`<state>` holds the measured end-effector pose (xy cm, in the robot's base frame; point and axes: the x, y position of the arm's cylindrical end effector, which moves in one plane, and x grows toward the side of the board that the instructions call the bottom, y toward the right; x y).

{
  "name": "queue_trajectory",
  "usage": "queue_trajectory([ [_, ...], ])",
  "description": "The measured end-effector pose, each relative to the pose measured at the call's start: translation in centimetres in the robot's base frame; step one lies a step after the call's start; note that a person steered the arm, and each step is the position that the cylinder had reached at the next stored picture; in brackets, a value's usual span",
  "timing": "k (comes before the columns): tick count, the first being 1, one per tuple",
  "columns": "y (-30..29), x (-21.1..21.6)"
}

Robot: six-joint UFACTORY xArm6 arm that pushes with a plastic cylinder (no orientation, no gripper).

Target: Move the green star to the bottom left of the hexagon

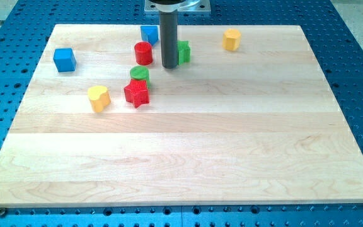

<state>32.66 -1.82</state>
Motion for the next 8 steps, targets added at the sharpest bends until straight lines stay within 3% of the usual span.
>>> queue_trajectory([
  [2,8.7,1.9],
  [3,3.0,5.7],
  [8,-1.3,-0.8],
])
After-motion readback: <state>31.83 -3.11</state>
